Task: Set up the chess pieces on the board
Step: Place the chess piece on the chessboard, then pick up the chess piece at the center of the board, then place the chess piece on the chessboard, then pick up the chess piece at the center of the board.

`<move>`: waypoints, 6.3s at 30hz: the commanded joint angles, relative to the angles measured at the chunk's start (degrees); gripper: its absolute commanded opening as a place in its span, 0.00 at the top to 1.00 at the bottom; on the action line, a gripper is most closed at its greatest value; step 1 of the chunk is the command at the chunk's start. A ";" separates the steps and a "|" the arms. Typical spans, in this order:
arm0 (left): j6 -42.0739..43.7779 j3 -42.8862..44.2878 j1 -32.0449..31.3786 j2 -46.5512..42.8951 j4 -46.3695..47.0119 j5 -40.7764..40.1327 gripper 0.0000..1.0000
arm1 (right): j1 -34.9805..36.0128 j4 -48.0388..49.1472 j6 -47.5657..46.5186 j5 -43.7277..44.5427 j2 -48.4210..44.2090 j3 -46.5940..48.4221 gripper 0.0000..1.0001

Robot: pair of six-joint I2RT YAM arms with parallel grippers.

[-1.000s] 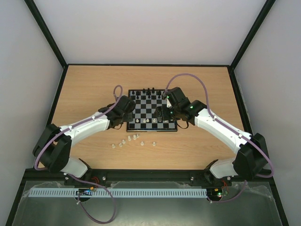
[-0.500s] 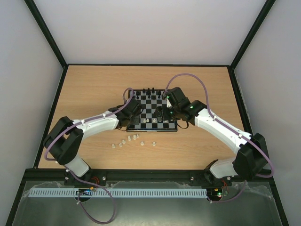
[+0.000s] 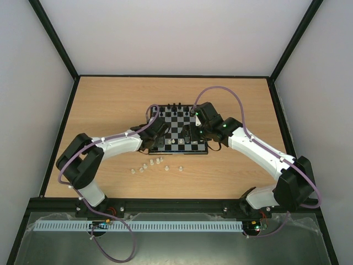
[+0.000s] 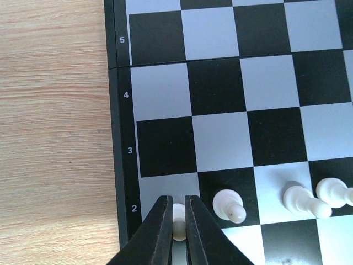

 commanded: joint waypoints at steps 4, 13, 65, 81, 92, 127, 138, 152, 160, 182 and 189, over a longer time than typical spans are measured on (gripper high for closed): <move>-0.31 0.24 -0.25 1.25 0.38 -1.70 0.89 | 0.37 -0.73 -0.61 -0.71 -0.54 -0.65 0.14; -0.45 0.13 -0.17 0.27 0.61 -2.45 0.78 | 0.44 -0.65 -0.63 -0.73 -0.41 -0.72 0.14; 0.53 -11.47 1.57 -38.00 -5.80 -2.23 0.00 | 21.55 -3.32 15.28 7.13 12.39 -7.73 0.57; 0.17 -11.54 1.94 -38.75 -6.59 -2.79 0.00 | 21.55 -2.10 13.71 7.50 16.26 -5.58 0.69; 0.50 -11.59 2.95 -39.54 -6.83 -2.59 0.01 | 21.52 -2.56 13.68 8.66 18.18 -4.40 0.85; 1.21 -11.00 4.56 -38.28 -6.65 -1.53 0.00 | -1.39 -6.65 4.70 12.01 14.70 -2.77 0.88; 1.44 -11.12 5.02 -37.33 -6.23 -0.93 0.00 | -3.01 -4.74 3.54 10.87 16.87 -2.68 0.88; 1.35 -11.12 5.15 -37.30 -6.43 -0.83 0.00 | -3.23 -5.50 3.12 10.31 15.37 -2.16 0.74; 0.77 -11.25 5.48 -37.65 -6.95 -1.20 0.00 | -3.23 -9.12 2.85 10.33 10.26 0.10 0.61; -15.47 -13.76 7.13 -39.16 -23.44 17.29 0.00 | 1.66 -9.02 -0.88 -0.47 0.00 0.21 0.50; -19.49 -14.47 6.84 -37.85 -30.08 20.60 0.03 | 3.69 -7.62 -0.97 -2.00 -3.94 -2.81 0.50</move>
